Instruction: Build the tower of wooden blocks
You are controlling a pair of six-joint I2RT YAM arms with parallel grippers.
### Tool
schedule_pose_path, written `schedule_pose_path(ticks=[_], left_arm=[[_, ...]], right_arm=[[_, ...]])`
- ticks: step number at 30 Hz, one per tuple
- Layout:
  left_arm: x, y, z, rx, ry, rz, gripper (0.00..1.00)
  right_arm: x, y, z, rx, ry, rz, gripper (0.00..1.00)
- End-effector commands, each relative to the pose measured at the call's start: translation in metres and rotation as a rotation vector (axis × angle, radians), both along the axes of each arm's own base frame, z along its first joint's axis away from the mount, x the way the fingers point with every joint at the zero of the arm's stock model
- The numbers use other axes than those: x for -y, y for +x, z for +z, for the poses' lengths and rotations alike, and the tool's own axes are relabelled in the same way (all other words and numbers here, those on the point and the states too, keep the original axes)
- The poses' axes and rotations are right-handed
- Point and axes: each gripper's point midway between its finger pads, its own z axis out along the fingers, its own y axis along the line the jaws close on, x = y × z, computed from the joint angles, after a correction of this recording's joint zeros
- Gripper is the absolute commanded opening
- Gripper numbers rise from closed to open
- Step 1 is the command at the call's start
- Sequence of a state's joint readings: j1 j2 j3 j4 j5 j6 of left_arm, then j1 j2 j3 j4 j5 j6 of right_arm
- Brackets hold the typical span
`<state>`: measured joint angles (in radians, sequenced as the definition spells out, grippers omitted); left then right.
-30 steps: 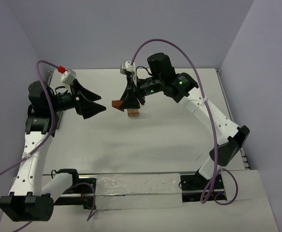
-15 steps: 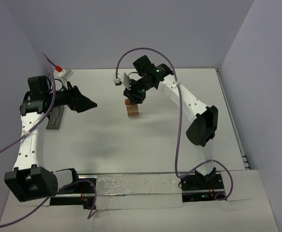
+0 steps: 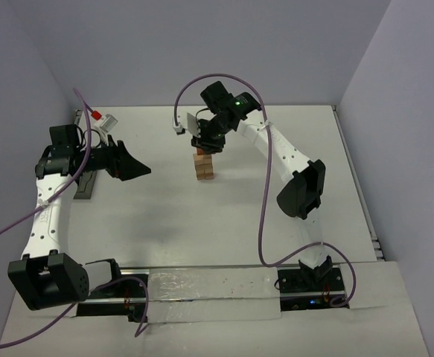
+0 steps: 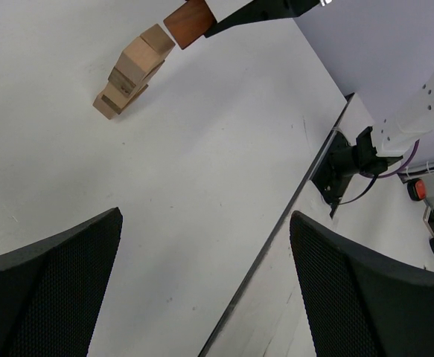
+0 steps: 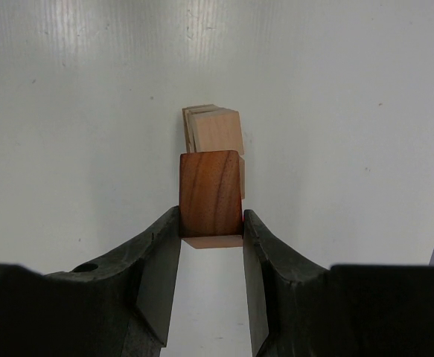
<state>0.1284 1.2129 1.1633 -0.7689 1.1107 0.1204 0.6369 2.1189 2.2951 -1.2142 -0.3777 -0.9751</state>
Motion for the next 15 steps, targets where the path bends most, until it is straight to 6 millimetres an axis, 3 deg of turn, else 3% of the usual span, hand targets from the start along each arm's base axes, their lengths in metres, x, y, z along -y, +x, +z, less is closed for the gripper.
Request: schedule_pose_path(ticks=[1,15], left_arm=[[0.000,0.000,0.003,0.032,-0.007,-0.018,0.99],[0.000,-0.001,0.002,0.039,-0.003,-0.007,0.99]], right_arm=[[0.001,0.004,0.001,0.026,-0.029,0.043,0.14],[-0.012,0.012,-0.008,0.005,0.009,0.031,0.17]])
